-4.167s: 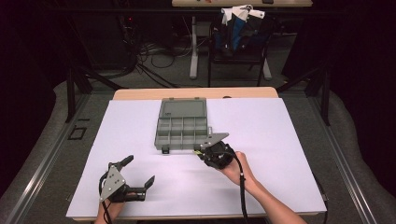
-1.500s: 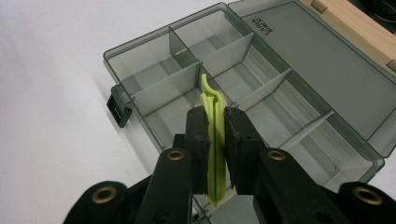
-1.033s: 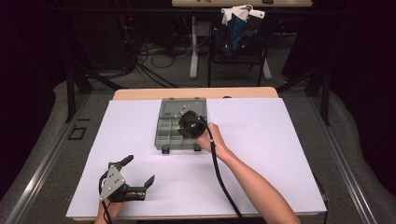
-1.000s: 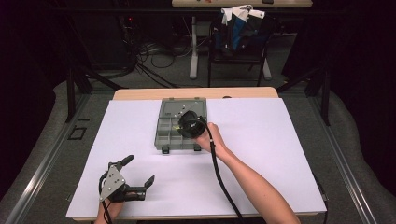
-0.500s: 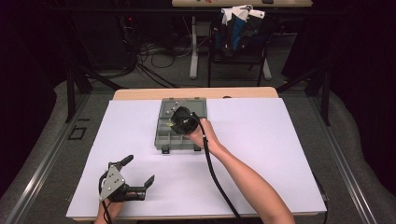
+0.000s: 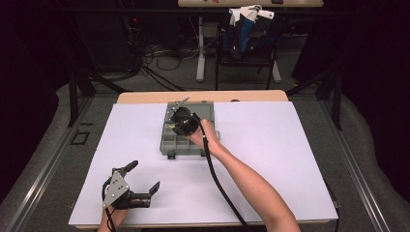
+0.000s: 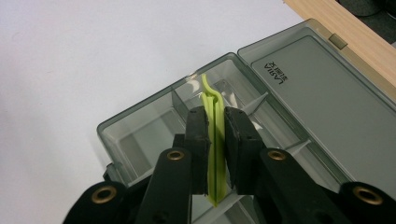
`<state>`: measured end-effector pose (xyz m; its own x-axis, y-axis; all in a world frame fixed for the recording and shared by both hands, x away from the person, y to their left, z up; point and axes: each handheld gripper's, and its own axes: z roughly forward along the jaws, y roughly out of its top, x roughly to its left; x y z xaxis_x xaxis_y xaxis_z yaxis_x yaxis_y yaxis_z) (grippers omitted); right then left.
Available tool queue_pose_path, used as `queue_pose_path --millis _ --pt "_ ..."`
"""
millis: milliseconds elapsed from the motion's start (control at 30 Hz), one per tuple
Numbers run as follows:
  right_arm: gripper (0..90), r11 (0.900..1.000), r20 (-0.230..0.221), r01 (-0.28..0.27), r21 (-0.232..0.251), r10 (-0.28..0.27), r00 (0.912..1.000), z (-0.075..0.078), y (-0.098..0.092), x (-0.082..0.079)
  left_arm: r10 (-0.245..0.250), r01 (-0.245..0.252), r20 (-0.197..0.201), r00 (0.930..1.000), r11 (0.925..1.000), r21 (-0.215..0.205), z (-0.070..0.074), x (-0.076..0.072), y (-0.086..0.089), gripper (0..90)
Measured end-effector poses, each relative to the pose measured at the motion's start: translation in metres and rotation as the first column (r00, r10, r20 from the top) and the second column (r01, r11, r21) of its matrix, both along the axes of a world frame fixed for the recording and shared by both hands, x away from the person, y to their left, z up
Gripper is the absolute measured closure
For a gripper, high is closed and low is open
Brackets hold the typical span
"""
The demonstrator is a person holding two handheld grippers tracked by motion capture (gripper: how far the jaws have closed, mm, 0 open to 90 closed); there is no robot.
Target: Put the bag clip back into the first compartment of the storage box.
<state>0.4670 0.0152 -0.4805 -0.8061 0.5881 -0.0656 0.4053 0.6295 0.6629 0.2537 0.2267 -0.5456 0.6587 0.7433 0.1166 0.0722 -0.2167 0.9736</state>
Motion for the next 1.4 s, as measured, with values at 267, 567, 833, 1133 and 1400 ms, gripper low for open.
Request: queue_pose_path --millis 267,567,833,1133,1400 --pt "80.4 1.0 -0.023 0.024 -0.006 -0.025 0.9994 -0.005 0.006 0.007 0.0 0.0 0.0 1.0 1.0 0.001 0.0 0.0 0.0 0.0" --pt "80.2 0.998 -0.04 0.056 0.002 -0.056 0.9976 -0.009 0.013 0.015 -0.003 0.003 0.001 1.0 1.0 0.001 0.0 0.0 0.0 0.0" --pt "80.2 0.997 -0.044 0.07 -0.013 -0.07 0.9965 -0.013 0.02 0.02 -0.003 0.003 0.001 1.0 1.0 0.0 0.0 0.0 0.0 0.0" --pt "75.6 0.996 -0.054 0.089 -0.025 -0.09 0.9945 -0.014 0.03 0.024 -0.004 0.004 0.001 1.0 1.0 -0.002 0.0 0.0 0.0 0.0" --pt "52.0 0.997 -0.073 0.083 0.007 -0.082 0.994 -0.011 0.02 0.021 -0.005 0.005 0.003 1.0 1.0 -0.001 0.001 -0.001 0.0 0.0"
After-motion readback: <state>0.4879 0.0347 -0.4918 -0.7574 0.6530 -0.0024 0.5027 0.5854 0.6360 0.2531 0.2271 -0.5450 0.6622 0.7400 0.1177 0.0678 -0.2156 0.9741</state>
